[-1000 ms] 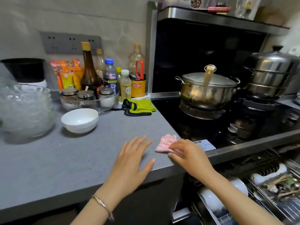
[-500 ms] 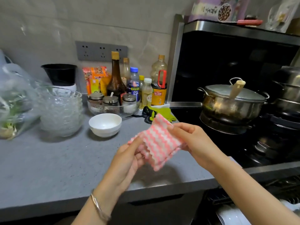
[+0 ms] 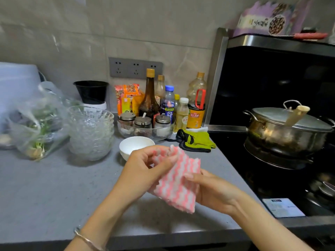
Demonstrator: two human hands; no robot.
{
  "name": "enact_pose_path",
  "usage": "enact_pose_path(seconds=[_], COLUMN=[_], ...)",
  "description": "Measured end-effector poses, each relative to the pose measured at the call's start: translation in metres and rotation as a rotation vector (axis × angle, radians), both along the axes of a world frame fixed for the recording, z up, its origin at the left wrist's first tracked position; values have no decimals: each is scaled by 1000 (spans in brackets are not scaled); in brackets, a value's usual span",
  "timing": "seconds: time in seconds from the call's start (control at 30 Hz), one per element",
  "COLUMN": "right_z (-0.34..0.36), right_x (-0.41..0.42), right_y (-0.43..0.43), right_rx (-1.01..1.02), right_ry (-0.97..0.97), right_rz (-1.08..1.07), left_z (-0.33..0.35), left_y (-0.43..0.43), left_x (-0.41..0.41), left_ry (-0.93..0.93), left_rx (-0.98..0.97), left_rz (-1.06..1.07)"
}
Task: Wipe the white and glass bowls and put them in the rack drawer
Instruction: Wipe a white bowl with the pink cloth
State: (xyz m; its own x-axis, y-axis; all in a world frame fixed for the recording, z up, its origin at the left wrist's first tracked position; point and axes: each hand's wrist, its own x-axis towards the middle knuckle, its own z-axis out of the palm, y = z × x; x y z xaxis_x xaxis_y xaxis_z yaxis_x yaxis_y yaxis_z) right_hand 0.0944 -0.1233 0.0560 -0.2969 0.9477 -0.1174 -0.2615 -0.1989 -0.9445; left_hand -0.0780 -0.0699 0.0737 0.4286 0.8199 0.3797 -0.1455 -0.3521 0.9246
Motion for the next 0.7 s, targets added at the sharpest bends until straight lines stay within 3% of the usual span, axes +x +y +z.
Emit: enact_pose_path(seconds=[0.2,0.33,0.4,0.57,0.7], right_z=[-7,-20,-25,-29,-27], right_x=[-28,-20,-13,-2,-1], right_y=[33,48,53,55,54], right_rx=[-112,-158,-180,-180,-181], right_ry=[28,-35,-33,-48,-43], right_rz=[-198,-334,-376,-382,-394], left_z=[-10,-33,-49,-77,-84], left_y=[52,112,135,165,175], left_x=[-5,-26,-35,-53,-54], left_ry=[149,647,781,901,836], left_rx=[273,388,459,598,628], left_rz=[233,325,278,234,228])
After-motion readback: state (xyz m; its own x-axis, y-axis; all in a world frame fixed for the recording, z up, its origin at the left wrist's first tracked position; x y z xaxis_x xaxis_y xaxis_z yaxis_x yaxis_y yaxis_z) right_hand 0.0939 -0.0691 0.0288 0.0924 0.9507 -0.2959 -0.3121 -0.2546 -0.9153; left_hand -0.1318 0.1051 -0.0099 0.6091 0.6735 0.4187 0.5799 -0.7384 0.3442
